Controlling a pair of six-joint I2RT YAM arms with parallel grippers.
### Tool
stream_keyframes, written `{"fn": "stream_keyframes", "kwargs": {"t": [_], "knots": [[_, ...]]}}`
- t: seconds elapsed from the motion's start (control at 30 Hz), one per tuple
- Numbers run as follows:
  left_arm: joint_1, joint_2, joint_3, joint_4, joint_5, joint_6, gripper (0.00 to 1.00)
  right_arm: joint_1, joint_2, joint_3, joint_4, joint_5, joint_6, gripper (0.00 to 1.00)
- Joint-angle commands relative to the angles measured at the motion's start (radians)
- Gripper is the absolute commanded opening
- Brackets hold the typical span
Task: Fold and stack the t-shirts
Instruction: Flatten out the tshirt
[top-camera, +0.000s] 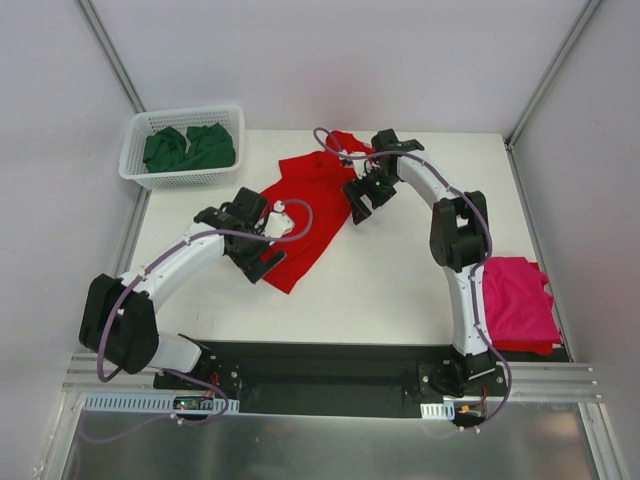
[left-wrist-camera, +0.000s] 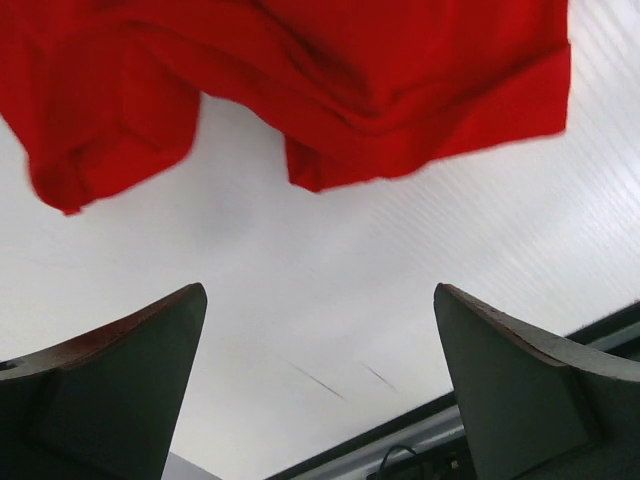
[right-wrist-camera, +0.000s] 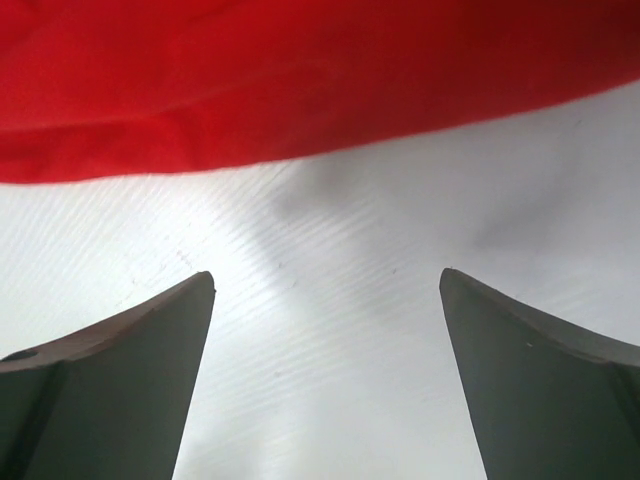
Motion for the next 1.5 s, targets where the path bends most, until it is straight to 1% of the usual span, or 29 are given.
{"fn": "stream_keyframes", "kwargs": {"t": [0.0,0.07,0.13,0.3,0.43,0.63,0.67,0.77,0.93,1.07,1.1,1.17,1.33,1.47], "knots": [[-0.021,-0.115,-0.116,-0.048,-0.001,0.006,0.97,-0.020,-0.135,-0.043,-0.053,0.014,-0.045,1.00],[-0.019,-0.123,-0.146,-0.041,-0.001,0.017,0.96,-0.027,-0.144,-0.046,-0.062,0.007,-0.040,1.00],[-0.019,-0.107,-0.158,-0.029,0.030,0.041,0.94,-0.038,-0.153,-0.048,-0.073,-0.019,-0.029,1.00],[-0.019,-0.068,-0.184,0.072,0.056,0.101,0.92,-0.041,-0.196,-0.072,-0.084,-0.053,-0.011,1.00],[-0.019,0.020,-0.187,0.147,0.051,0.155,0.90,-0.041,-0.230,-0.089,-0.092,-0.064,-0.005,1.00],[-0.018,0.146,-0.127,0.219,0.056,0.188,0.89,-0.040,-0.278,-0.132,-0.115,-0.074,-0.020,1.00],[-0.018,0.161,-0.120,0.225,0.054,0.192,0.88,-0.041,-0.281,-0.137,-0.124,-0.075,-0.025,0.97],[-0.018,0.198,-0.097,0.256,0.031,0.198,0.88,-0.043,-0.295,-0.152,-0.139,-0.075,-0.035,0.96],[-0.018,0.213,-0.035,0.256,0.007,0.208,0.88,-0.047,-0.299,-0.155,-0.155,-0.068,-0.049,0.96],[-0.016,0.213,-0.031,0.256,0.016,0.204,0.88,-0.049,-0.282,-0.134,-0.159,-0.070,-0.045,0.96],[-0.018,0.221,-0.029,0.256,0.033,0.201,0.85,-0.049,-0.275,-0.129,-0.158,-0.071,-0.039,0.96],[-0.018,0.236,-0.031,0.256,0.054,0.190,0.82,-0.050,-0.264,-0.117,-0.165,-0.071,-0.034,0.96],[-0.019,0.247,-0.038,0.242,0.152,0.193,0.81,-0.050,-0.241,-0.086,-0.181,-0.071,-0.035,0.96],[-0.021,0.242,-0.026,0.206,0.201,0.204,0.81,-0.050,-0.238,-0.083,-0.187,-0.055,-0.040,0.96]]}}
